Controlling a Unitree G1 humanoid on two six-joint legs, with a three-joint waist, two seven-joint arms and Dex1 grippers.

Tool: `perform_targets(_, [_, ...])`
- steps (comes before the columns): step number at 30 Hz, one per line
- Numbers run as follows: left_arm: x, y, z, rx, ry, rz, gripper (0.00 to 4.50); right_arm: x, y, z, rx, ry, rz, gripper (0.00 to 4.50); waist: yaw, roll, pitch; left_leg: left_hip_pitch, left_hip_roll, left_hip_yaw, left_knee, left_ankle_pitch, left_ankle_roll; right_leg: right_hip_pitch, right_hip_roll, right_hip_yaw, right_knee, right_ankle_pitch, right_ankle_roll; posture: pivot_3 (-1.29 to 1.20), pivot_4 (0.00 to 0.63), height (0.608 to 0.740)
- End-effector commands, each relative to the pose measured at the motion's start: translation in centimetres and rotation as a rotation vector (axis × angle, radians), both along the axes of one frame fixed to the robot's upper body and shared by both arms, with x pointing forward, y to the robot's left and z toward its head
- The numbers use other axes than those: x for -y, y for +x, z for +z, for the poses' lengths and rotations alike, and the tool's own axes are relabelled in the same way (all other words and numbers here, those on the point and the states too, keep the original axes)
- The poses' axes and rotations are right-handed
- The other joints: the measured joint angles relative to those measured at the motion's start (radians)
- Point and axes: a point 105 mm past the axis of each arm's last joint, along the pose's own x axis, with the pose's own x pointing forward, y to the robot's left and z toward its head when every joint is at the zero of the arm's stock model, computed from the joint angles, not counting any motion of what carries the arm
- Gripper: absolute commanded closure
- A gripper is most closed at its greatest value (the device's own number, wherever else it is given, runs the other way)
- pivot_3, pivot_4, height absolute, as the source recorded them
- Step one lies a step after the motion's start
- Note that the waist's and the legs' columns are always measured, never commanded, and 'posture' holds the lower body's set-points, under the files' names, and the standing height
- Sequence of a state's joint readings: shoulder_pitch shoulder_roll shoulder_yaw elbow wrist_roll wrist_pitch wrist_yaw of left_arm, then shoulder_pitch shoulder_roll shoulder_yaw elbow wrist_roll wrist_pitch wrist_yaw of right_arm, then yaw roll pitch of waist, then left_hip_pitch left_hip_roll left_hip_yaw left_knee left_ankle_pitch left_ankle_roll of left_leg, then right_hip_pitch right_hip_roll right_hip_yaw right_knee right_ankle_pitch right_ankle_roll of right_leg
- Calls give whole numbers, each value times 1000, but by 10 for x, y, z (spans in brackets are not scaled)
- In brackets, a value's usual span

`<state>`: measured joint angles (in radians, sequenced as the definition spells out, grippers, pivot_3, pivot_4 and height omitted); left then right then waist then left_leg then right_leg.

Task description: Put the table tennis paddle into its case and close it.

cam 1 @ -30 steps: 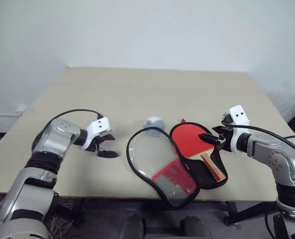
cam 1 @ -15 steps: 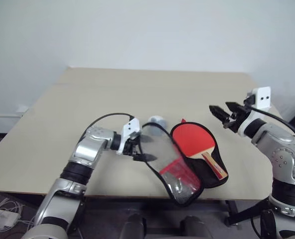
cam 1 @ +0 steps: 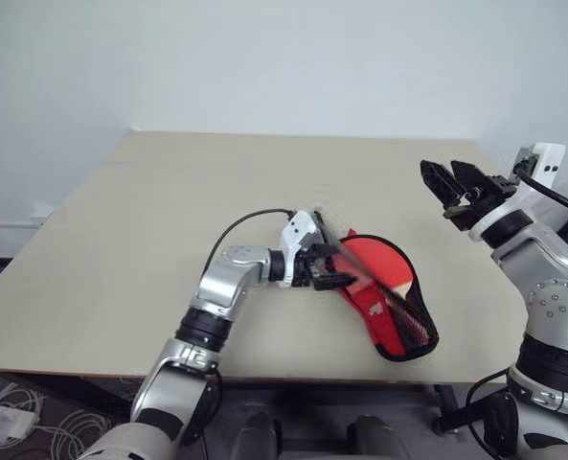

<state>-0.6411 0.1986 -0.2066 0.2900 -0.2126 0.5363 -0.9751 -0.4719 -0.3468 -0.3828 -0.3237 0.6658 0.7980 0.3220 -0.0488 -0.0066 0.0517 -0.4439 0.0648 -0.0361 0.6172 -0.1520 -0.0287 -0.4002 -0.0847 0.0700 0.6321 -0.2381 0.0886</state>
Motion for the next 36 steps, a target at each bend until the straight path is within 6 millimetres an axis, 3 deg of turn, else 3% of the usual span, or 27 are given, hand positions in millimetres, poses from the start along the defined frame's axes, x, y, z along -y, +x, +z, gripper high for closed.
perform_targets(1, [9, 9, 10, 44, -20, 48, 0, 0, 0, 11, 55, 19, -6, 659, 0, 0, 0, 0, 0, 0, 0, 0, 0, 0, 0, 0, 0, 0, 0, 0, 0, 740])
perform_targets(5, [14, 23, 5, 79, 1, 154, 0, -3, 2, 7, 43, 18, -1, 659, 0, 0, 0, 0, 0, 0, 0, 0, 0, 0, 0, 0, 0, 0, 0, 0, 0, 740])
perform_targets(9, [13, 14, 5, 63, -5, 114, 0, -9, 3, -11, -21, -43, 25, 659, -1, 0, 0, 0, 0, 0, -1, 0, 0, -1, 0, 1, 0, 0, 0, 0, 0, 740])
perform_targets(15, [-7, -11, 22, 59, -35, -32, 0, -24, 1, -71, -196, -256, 109, 659, -2, 1, 0, 0, 0, 0, -2, 0, 0, 0, 0, 1, -1, 0, 0, 0, 0, 740])
perform_targets(18, [-25, -14, 34, 91, -21, -53, 0, -32, 3, -90, -263, -256, 136, 659, -4, 1, 0, 0, 0, 0, -1, 0, 0, -1, 0, 1, 0, 0, -1, 0, 0, 740])
perform_targets(27, [-93, 41, 61, 218, 71, 282, 0, -66, 9, -126, -381, -242, 231, 659, -1, 1, 0, 1, -1, 0, -1, 0, -1, 0, 0, 0, -1, 0, 0, 0, 0, 740])
perform_targets(30, [-102, 50, 60, 246, 142, 295, 0, -64, 11, -148, -463, -252, 218, 87, 0, 0, 0, 1, -1, 0, -1, 0, -1, 1, 0, 0, -1, 0, 0, 0, 0, 740])
perform_targets(36, [-101, 74, 70, 185, 71, 407, 0, -64, 10, -165, -499, -292, 218, 39, 0, 0, 0, 1, -1, -1, -1, 1, -1, 1, 0, 0, -1, 2, 3, 0, 0, 740])
